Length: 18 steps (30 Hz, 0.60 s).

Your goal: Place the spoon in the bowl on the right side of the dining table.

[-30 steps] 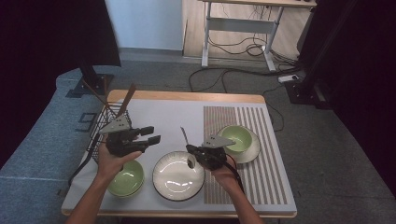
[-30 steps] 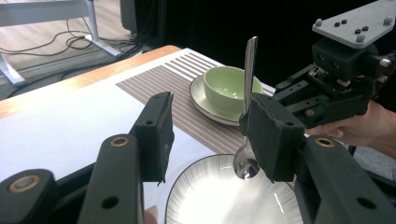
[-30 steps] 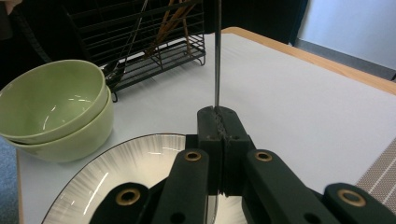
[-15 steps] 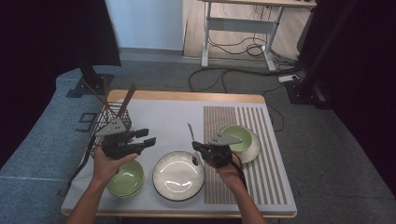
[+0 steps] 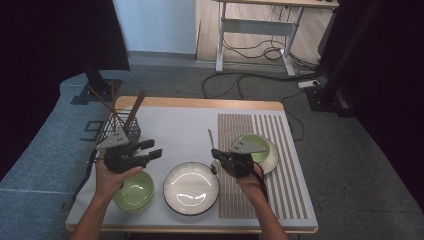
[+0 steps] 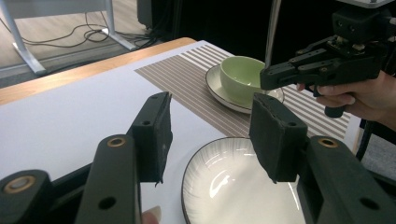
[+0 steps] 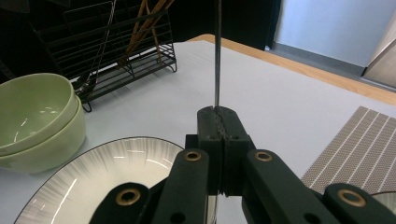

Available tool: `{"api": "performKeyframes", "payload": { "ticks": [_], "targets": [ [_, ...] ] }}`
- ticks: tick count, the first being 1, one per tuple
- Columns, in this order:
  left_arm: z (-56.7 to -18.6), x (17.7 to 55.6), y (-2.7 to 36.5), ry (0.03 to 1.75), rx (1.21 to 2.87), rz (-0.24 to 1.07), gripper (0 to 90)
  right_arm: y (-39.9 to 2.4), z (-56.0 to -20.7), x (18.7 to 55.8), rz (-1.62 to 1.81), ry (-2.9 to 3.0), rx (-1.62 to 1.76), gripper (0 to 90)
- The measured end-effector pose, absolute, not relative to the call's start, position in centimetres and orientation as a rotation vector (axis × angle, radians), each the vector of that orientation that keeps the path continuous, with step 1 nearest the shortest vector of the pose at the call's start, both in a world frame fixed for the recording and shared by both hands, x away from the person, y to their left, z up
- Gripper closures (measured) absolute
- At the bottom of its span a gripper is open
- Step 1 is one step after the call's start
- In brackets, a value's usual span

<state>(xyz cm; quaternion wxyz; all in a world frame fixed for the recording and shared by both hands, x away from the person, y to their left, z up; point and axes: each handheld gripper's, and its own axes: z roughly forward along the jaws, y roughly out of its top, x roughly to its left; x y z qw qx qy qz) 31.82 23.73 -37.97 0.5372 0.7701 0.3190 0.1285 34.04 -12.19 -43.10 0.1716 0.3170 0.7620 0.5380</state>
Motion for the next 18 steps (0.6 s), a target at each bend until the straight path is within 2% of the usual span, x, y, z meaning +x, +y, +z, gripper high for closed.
{"api": "performKeyframes", "payload": {
  "ticks": [18],
  "targets": [
    [-39.7, 31.1, 24.9, 0.8, 1.828, 0.304, 49.5, -14.5, -42.5, 34.5, 1.536, 2.093, 0.952, 89.8]
  ]
}}
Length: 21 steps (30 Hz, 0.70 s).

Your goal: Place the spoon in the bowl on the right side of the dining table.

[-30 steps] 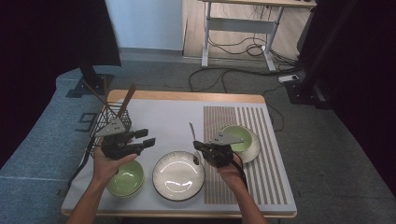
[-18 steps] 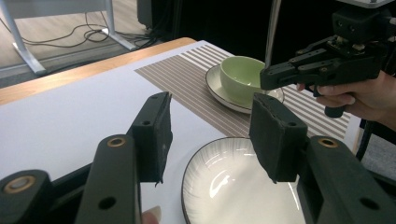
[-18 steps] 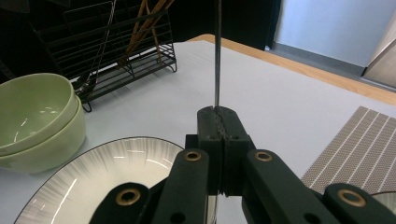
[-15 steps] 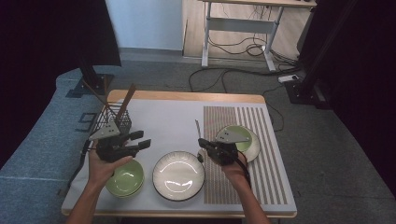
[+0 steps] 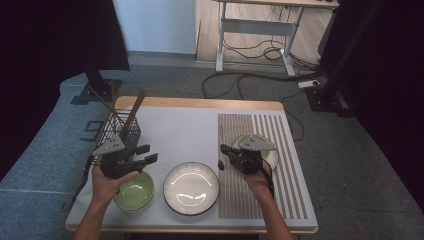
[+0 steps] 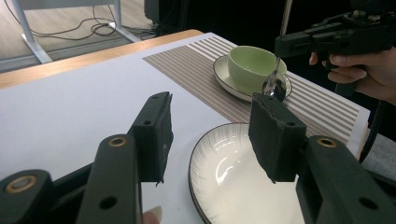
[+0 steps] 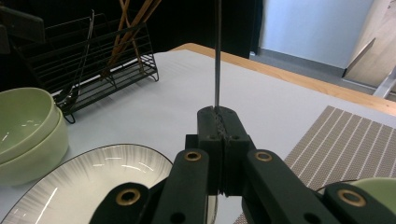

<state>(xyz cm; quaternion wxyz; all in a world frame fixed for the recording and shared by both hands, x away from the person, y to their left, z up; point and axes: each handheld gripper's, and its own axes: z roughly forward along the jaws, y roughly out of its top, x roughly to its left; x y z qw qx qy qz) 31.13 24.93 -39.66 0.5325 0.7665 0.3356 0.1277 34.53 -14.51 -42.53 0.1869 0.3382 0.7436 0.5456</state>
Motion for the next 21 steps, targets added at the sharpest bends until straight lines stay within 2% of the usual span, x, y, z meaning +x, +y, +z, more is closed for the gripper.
{"api": "performKeyframes", "payload": {
  "ticks": [21],
  "targets": [
    [-40.6, 30.9, 24.9, 0.836, 1.858, 0.299, 43.6, -16.6, -42.2, 35.0, 1.533, 2.03, 1.007, 89.8]
  ]
}}
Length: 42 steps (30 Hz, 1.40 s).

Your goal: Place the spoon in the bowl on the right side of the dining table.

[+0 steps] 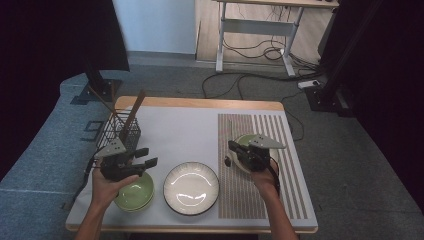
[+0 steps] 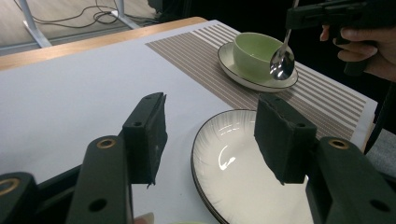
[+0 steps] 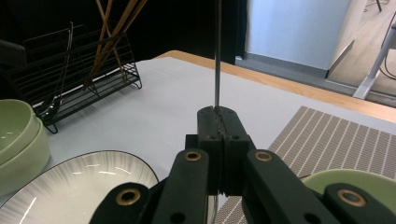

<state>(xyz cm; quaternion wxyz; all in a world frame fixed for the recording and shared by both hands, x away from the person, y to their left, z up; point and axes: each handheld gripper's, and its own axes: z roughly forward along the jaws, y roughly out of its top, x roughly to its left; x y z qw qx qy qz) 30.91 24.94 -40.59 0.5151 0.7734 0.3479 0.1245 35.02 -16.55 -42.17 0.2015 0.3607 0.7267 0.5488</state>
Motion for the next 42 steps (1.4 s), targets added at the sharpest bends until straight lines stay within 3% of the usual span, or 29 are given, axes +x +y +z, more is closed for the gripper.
{"api": "performKeyframes", "payload": {
  "ticks": [42],
  "targets": [
    [-41.5, 31.3, 25.1, 0.83, 1.878, 0.254, 39.8, -21.6, -42.4, 36.2, 1.512, 1.872, 1.163, 89.8]
  ]
}}
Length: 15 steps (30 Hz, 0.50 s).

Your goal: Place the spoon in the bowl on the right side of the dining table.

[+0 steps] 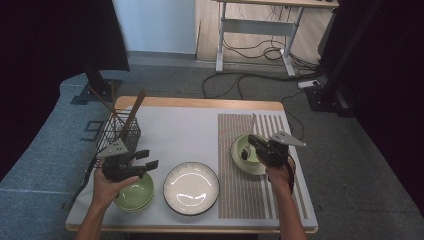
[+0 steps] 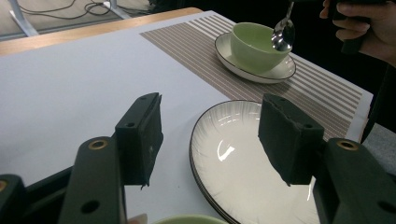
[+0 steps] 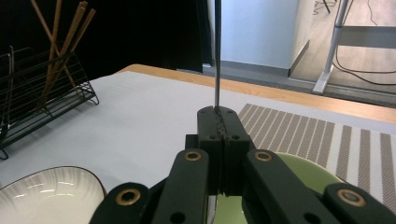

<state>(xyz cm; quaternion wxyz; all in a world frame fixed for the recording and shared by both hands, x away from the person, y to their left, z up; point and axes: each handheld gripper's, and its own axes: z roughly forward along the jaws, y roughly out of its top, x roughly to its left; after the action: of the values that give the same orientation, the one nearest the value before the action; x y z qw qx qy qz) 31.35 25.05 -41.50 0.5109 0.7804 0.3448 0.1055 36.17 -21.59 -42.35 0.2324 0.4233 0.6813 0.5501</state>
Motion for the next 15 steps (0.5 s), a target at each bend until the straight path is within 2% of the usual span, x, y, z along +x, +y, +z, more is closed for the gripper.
{"api": "performKeyframes", "payload": {
  "ticks": [15],
  "targets": [
    [-41.7, 31.4, 24.8, 0.827, 1.881, 0.245, 39.9, -22.7, -42.8, 36.6, 1.486, 1.827, 1.214, 89.8]
  ]
}}
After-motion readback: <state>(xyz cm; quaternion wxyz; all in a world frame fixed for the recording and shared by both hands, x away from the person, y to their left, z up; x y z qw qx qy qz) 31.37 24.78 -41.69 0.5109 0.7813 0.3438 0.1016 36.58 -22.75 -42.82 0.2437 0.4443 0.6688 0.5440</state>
